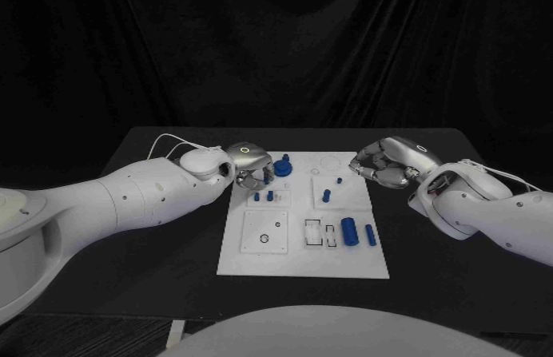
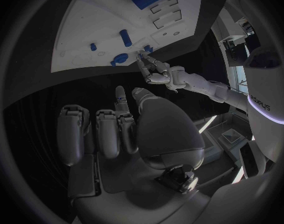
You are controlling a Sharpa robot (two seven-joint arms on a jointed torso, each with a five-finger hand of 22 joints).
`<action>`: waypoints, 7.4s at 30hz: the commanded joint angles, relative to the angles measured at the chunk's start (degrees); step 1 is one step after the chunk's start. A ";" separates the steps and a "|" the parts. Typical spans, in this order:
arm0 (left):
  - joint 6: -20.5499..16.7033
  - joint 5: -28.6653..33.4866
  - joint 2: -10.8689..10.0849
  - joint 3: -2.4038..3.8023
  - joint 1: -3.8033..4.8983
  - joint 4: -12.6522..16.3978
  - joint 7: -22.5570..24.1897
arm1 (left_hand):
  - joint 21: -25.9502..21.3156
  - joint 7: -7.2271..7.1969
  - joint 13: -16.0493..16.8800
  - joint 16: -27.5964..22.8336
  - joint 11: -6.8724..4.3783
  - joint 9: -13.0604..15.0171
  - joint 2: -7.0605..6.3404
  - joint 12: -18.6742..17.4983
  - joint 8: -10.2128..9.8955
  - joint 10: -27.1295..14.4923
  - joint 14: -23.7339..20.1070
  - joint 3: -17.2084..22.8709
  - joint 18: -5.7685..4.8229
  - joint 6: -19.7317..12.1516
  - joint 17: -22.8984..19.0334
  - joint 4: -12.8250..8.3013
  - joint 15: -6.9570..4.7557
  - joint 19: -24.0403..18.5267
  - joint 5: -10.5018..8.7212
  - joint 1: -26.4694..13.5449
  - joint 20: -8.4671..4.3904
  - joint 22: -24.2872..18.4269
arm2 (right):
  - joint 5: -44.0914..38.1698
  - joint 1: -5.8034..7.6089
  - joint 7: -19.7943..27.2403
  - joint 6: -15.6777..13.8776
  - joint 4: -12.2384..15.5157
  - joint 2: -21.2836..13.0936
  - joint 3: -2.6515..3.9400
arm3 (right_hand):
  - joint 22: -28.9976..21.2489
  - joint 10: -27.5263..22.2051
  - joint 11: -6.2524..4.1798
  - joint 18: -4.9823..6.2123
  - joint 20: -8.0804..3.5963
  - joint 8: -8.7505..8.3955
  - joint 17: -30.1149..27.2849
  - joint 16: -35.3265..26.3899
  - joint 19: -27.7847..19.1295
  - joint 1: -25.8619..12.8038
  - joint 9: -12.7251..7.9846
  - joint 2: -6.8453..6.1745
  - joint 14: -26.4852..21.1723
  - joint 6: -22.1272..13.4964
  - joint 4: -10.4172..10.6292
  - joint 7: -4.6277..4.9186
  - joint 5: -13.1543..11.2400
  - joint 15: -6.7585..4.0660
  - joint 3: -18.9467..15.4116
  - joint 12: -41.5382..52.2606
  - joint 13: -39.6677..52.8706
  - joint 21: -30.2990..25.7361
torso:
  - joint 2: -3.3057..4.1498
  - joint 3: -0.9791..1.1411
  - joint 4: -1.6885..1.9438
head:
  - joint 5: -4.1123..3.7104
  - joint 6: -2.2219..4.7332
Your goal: Assemble the parts on the task board
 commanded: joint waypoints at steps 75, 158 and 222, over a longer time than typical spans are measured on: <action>-11.33 -11.50 -1.50 0.06 -1.24 1.99 5.32 | -37.00 -7.60 0.55 -10.88 -2.80 -5.41 -1.01 12.98 1.30 -30.70 -29.37 -5.02 5.08 -10.84 -21.47 -2.48 -1.15 -25.61 -0.72 3.14 0.78 1.52 | -0.10 -0.59 -1.93 1.62 -0.43 0.36 0.03 | 12.49 6.01 0.12 0.57 0.13 -0.25 5.81 -0.32 2.77 0.53 0.07 0.17 4.30 0.64 -0.03 0.00 -0.03 0.21 0.46 0.20 15.10 -0.28 | -0.01 0.02 0.04 | 0.38 0.01; -10.67 -13.92 0.84 0.07 -1.64 -1.37 4.83 | -31.51 -3.23 -1.00 -6.79 -3.70 -2.55 4.28 23.99 4.18 -30.42 -29.68 -5.57 3.92 4.63 -25.15 -2.97 -1.99 -23.52 -1.73 -0.62 -0.44 2.30 | -0.09 -0.90 -2.02 1.61 -0.33 0.26 0.03 | 12.46 6.01 0.14 0.59 0.10 -0.54 5.66 -0.38 2.73 0.56 0.00 0.18 4.28 0.40 -0.01 0.06 -0.21 0.20 0.54 0.20 15.10 -0.38 | 0.02 0.01 0.02 | 0.55 0.01; 12.01 47.94 0.42 0.08 -1.00 -6.00 8.23 | -40.91 -0.78 -2.31 -11.23 -0.35 -2.68 8.52 26.48 -0.22 -36.90 -41.32 -10.65 3.78 0.39 -32.11 -0.34 4.59 -33.47 -1.80 0.21 1.87 1.50 | -0.09 -1.12 -2.48 2.36 -1.10 0.74 0.03 | 12.44 6.01 0.14 0.60 0.10 -0.61 5.61 -0.40 2.70 0.69 0.00 0.12 4.27 0.42 -0.13 0.04 -0.60 0.21 0.58 0.20 15.10 -0.46 | 0.09 -0.04 0.02 | 0.56 0.01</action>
